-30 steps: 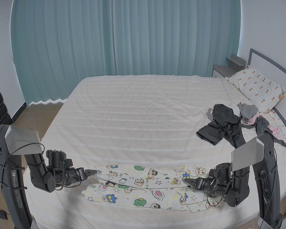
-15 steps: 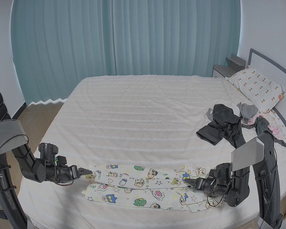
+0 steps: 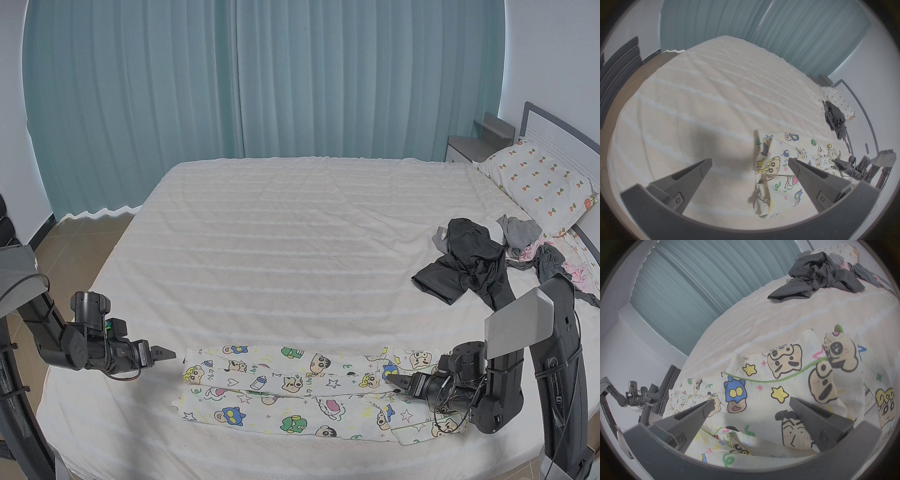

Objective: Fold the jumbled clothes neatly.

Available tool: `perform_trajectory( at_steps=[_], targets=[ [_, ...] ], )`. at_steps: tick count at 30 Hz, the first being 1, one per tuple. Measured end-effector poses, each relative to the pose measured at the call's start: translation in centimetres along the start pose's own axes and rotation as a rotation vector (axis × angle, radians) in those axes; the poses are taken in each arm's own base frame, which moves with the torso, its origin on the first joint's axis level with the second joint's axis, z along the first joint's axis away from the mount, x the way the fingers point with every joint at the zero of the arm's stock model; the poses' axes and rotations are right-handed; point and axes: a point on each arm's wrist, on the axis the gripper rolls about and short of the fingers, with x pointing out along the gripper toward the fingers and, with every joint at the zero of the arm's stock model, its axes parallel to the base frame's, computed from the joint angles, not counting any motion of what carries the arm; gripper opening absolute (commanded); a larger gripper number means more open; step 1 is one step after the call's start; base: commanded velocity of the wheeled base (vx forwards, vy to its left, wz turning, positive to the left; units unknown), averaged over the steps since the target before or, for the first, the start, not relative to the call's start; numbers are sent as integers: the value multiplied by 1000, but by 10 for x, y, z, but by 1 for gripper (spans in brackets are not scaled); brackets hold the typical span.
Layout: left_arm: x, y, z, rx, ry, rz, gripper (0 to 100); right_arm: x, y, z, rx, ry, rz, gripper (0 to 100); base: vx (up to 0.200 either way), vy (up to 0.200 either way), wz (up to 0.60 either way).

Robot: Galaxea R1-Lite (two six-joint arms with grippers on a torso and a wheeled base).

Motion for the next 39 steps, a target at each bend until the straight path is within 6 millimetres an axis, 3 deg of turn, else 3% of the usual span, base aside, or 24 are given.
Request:
perform_trajectory(
  at_steps=[3,17,33,39],
  targets=[
    [6,-7,-1,23,10,-13,100,0,0,0,0,0,-1,100,0,0,0],
    [68,-59,-9,205,61,46,100,-5,1,1,-5,-18,-35,100,0,0,0],
    [90,-71,-25,303,107,75,100,-36,25,28,-27,-116,20,100,0,0,0],
    [93,-74,-31,328,126,68,100,-60,28,31,-13,-144,-21,100,0,0,0]
  ],
)
